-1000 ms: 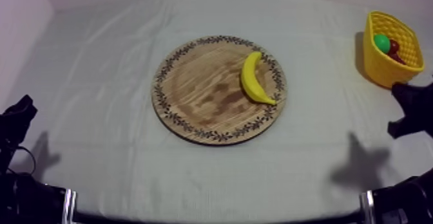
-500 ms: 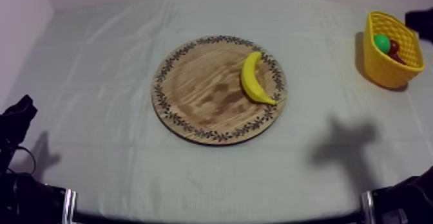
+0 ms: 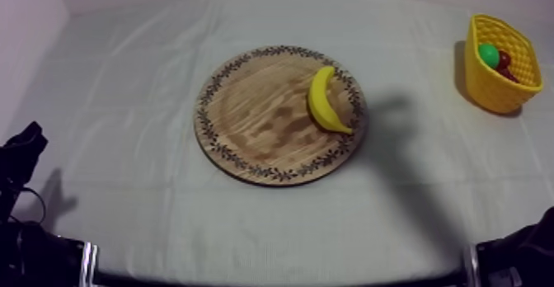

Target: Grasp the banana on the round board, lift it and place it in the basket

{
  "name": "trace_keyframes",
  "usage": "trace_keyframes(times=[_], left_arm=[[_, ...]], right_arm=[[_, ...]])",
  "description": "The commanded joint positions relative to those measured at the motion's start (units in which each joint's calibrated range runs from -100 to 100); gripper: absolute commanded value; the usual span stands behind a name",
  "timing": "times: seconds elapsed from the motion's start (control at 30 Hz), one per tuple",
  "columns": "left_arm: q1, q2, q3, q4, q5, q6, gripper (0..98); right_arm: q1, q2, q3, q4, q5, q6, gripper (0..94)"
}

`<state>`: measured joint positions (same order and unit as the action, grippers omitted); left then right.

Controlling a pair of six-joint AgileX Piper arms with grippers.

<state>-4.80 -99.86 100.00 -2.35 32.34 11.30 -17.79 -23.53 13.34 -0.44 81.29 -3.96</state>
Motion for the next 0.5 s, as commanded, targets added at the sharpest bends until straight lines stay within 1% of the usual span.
trace_keyframes(times=[0.0,0.2,0.47], left_arm=[[-0.01,0.04,0.0,-0.02,0.0,0.01,0.1],[-0.01,0.04,0.0,-0.02,0.0,0.01,0.1],[-0.01,0.04,0.0,-0.02,0.0,0.01,0.1]], right_arm=[[-0.59,5.76,0.22,-0.04,-0.76,-0.47,0.2],[-2.07,11.94,2.84,0.53,-5.0,-2.04,0.2],[-3.55,18.62,2.6,1.46,-6.97,-4.18,0.2]])
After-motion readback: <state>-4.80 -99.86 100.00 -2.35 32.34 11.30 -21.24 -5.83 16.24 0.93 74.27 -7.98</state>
